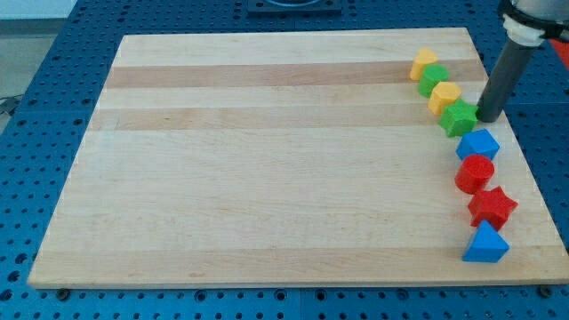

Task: Slide the blue cube towards left side

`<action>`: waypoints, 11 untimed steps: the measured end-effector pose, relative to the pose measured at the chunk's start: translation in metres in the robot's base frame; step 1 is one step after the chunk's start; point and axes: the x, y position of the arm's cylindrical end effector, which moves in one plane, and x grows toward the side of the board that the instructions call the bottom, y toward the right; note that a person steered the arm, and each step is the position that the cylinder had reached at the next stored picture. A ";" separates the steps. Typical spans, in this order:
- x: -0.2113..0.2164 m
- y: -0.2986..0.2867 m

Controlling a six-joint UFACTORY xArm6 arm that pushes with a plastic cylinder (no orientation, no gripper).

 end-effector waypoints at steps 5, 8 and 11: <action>0.068 0.000; 0.068 -0.008; 0.069 -0.011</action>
